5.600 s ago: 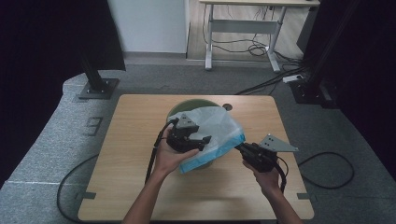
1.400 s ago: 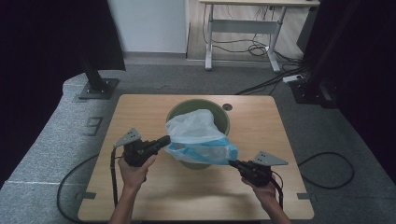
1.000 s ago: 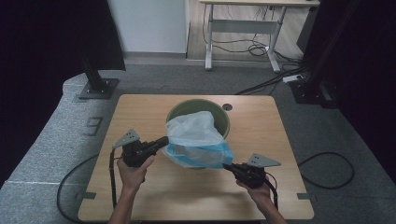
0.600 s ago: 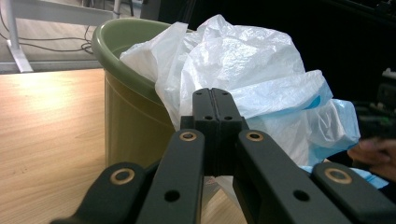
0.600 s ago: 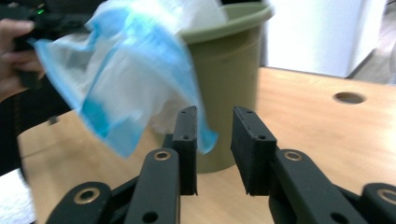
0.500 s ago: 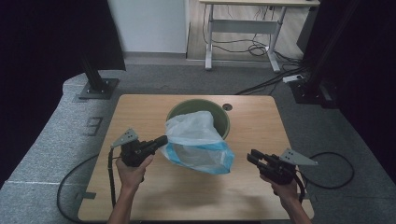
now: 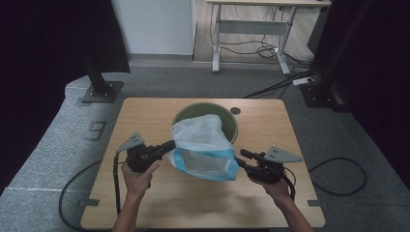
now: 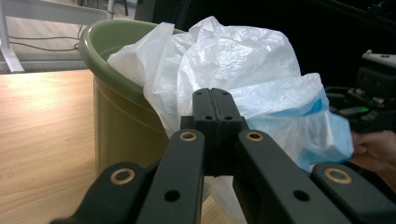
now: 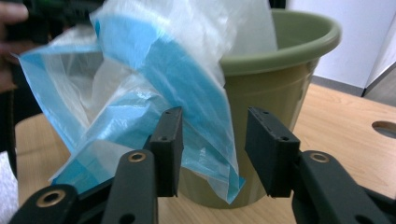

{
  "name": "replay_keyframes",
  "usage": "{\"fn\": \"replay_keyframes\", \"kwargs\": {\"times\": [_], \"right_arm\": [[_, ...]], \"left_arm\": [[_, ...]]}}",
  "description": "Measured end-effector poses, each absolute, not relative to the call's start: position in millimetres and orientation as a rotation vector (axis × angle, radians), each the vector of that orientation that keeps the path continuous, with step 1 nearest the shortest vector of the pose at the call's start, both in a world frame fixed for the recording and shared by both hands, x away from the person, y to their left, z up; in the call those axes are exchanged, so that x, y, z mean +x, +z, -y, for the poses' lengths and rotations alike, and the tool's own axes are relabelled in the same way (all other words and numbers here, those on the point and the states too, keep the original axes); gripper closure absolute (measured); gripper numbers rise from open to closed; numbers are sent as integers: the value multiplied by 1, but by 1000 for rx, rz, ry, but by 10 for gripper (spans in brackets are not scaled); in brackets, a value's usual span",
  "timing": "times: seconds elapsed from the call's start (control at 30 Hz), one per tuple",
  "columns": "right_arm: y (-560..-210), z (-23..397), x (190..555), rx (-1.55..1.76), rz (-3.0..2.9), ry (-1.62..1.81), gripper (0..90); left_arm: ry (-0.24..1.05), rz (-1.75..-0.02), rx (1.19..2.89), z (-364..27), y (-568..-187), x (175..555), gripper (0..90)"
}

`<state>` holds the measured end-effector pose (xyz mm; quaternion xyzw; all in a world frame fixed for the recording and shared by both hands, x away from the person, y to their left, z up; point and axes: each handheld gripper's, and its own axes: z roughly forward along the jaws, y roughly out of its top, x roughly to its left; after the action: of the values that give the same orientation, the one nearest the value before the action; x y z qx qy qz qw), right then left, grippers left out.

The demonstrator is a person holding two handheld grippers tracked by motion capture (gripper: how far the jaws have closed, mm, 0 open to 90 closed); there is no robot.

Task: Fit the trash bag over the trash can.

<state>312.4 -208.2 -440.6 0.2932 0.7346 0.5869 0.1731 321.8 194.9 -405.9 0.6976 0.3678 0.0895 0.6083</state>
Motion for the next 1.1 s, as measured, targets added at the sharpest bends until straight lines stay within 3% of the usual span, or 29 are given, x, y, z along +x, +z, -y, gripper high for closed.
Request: {"fn": "replay_keyframes", "kwargs": {"times": [0.3,0.47,0.6,0.7,1.1], "right_arm": [[-447,189,318,817,-2094,1652,488],[-448,185,319,812,-2111,1653,501],[-448,183,319,760,-2127,1686,745],[-445,185,317,743,-2109,1681,845],[-403,213,320,786,-1967,1618,882]], "left_arm": [[205,-849,1605,-196,-404,321,899],[193,-843,1596,-195,-403,321,899],[193,-839,1597,-196,-402,320,899],[194,-837,1594,-198,-401,320,899],[241,-809,1618,-197,-380,322,899]]}}
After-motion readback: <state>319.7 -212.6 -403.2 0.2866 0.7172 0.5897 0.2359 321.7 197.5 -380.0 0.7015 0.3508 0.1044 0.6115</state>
